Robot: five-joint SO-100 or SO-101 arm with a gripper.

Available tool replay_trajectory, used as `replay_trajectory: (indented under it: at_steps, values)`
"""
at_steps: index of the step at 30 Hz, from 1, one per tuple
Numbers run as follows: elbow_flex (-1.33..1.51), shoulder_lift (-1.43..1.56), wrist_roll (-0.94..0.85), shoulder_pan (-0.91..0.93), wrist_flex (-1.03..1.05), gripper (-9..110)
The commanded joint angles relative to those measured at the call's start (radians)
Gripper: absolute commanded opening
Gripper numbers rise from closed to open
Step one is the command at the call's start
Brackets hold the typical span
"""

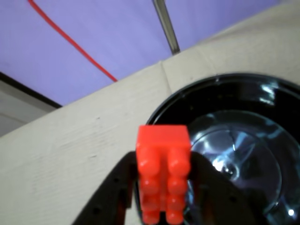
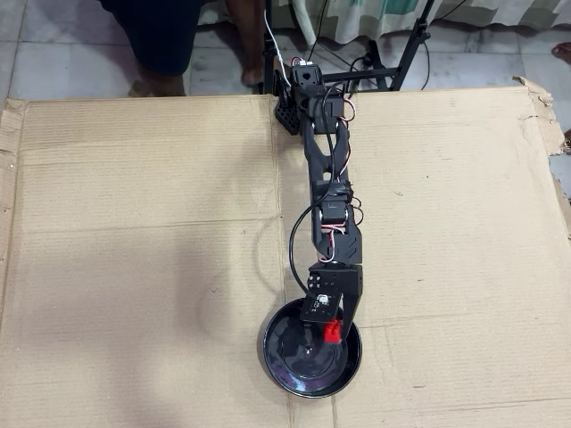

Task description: Grasp a lego block and put it in the bin.

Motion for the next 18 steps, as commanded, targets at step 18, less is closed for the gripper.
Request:
replay_trajectory:
  at_steps: [18]
  values:
    - [-0.124, -0.044, -0.244, 0.064, -0.011, 24]
